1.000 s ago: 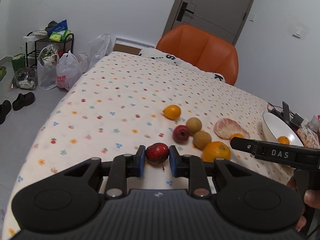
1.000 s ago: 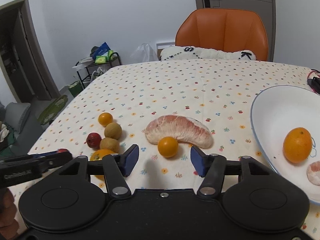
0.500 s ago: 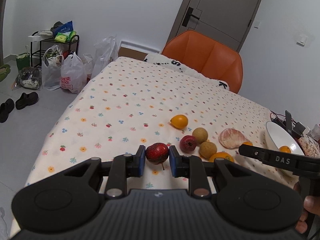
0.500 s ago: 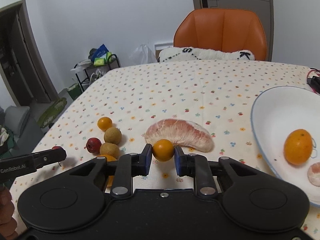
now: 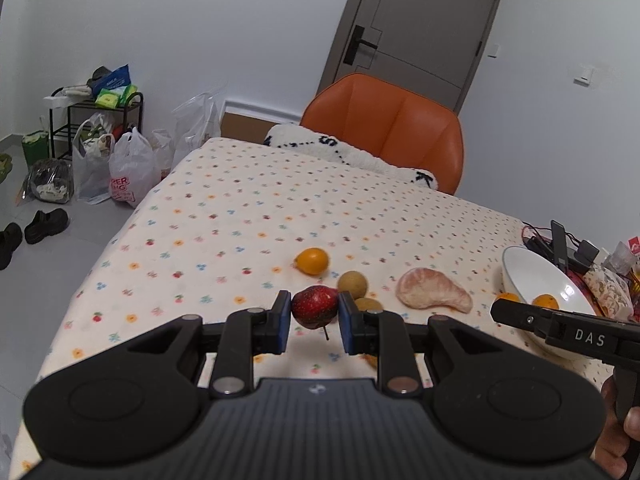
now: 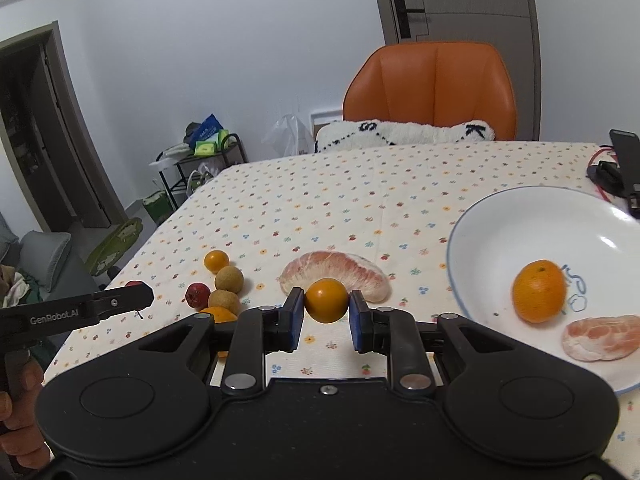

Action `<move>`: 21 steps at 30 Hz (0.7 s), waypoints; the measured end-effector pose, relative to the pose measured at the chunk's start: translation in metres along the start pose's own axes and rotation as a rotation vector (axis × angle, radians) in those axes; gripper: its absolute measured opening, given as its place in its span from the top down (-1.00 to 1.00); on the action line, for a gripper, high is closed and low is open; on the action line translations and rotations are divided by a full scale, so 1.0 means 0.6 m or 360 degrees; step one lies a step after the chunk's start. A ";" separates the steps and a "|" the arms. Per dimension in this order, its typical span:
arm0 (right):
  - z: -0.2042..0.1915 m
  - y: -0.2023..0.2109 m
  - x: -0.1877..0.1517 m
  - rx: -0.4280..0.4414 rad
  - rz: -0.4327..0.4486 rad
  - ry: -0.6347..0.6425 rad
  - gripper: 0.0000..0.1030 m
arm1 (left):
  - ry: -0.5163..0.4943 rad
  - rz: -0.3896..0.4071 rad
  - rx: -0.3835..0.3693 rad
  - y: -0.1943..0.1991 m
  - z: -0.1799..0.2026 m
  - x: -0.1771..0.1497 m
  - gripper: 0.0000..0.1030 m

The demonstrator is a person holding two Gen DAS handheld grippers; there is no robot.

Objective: Organize fruits
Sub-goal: 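Grasp a small tangerine with right tool while left tool grasps a red plum, then carry the tangerine with right tool toward the plate while left carries the red plum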

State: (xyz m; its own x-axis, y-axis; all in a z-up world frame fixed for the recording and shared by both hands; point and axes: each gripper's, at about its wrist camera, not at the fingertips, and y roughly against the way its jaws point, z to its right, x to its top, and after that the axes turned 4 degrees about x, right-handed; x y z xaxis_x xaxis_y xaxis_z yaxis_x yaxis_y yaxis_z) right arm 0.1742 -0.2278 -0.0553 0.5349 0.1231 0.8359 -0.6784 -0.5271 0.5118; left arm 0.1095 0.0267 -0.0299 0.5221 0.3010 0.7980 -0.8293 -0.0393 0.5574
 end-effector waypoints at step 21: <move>0.091 0.071 -0.012 -0.0072 0.0150 -0.0130 0.57 | -0.0165 0.0015 -0.0084 -0.005 0.117 0.007 0.55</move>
State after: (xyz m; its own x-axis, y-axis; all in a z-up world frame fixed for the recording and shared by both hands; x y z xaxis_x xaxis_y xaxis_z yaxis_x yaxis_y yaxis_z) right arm 0.1690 -0.2974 -0.0502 0.5058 0.0051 0.8626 -0.7484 -0.4946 0.4418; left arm 0.1284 -0.0386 -0.0122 0.5299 0.2006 0.8240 -0.8421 0.0094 0.5392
